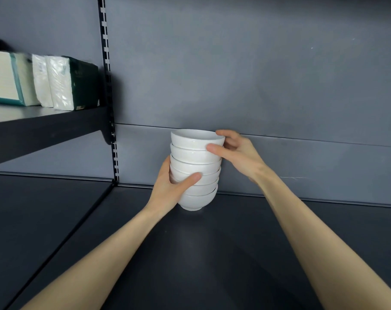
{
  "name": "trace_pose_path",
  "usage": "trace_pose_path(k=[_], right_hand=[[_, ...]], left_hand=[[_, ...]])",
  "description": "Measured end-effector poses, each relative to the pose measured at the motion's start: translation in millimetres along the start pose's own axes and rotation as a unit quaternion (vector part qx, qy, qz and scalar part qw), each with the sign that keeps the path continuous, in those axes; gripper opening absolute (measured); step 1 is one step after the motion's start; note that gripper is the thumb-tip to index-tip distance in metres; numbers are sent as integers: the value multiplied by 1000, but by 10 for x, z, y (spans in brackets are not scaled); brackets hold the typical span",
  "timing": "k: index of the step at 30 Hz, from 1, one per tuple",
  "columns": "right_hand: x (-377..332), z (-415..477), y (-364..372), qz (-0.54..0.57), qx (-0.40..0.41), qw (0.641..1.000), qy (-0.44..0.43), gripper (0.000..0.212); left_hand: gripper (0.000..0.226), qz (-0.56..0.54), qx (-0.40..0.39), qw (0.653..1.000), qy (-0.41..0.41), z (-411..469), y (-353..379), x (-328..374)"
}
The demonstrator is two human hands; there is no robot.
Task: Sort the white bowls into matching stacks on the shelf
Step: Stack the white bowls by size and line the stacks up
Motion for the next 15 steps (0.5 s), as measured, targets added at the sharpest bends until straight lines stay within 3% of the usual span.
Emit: trace_pose_path(k=[10,15], right_hand=[[1,42,-23,2,11,1000,1,63],[32,40,-23,8,17,1000,3,64]], left_hand=[[59,6,-4,1000,13,0,-7,0],[72,13,-7,1000,3,8,-23,-31]])
Point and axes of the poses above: each hand's wrist, its own z-axis towards the middle knuckle, its own y-axis out of the palm, x = y × z, the point moved 4 cm from there along z, towards the middle knuckle, and after that the axes turned 3 degrees about y, right-handed, at the moved point
